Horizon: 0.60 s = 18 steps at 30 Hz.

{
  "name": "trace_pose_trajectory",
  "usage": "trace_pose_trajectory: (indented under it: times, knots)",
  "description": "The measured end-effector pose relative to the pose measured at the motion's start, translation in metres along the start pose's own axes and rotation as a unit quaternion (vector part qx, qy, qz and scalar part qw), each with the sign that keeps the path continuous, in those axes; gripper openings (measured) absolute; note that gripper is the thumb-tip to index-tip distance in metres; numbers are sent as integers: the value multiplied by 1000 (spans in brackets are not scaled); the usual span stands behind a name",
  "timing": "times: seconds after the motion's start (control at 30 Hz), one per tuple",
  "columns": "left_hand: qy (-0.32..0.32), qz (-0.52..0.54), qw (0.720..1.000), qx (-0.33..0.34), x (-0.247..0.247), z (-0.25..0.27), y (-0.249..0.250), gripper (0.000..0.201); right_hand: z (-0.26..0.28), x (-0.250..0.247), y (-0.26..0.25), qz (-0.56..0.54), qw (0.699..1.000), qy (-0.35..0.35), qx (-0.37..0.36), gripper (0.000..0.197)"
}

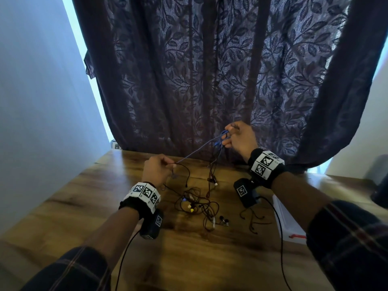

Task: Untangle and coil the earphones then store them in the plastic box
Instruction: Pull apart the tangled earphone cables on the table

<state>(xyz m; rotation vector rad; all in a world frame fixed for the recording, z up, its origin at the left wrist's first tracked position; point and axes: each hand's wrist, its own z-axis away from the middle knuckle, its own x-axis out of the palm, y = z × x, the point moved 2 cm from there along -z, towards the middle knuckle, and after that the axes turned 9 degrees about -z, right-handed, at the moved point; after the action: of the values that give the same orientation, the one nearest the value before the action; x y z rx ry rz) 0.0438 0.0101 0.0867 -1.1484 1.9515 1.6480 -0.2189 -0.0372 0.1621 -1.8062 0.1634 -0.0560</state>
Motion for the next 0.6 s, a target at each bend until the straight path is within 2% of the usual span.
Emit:
trace_pose_trajectory:
  times: [0.13, 0.23, 0.3, 0.33, 0.37, 0.4, 0.43, 0.47, 0.53, 0.6]
  knots:
    - [25, 30, 999, 20, -10, 3, -3, 12, 7, 8, 28, 29, 995, -55, 83, 30]
    - [41, 75, 996, 29, -19, 4, 6, 9, 18, 15, 56, 124, 979, -116, 117, 31]
    - [26, 148, 988, 33, -24, 4, 14, 8, 29, 20, 61, 232, 942, -175, 167, 14]
    - [12, 179, 983, 38, -27, 5, 19, 6, 34, 23, 64, 301, 911, -217, 179, 15]
    - [1, 198, 979, 47, -29, 6, 24, 6, 37, 26, 65, 364, 878, -258, 174, 35]
    - [-5, 207, 977, 56, -31, 7, 30, 7, 39, 31, 61, 387, 864, -278, 162, 54]
    - [-6, 215, 974, 66, -32, 8, 36, 8, 43, 37, 51, 369, 875, -276, 147, 66]
    - [-4, 223, 972, 72, -33, 8, 42, 8, 43, 44, 42, 315, 903, -267, 124, 70]
    - [5, 245, 967, 71, -32, 9, 52, 8, 47, 57, 20, 162, 950, -253, 87, 59]
    - [11, 251, 965, 72, -32, 10, 60, 8, 53, 66, 3, 13, 967, -234, 96, 42]
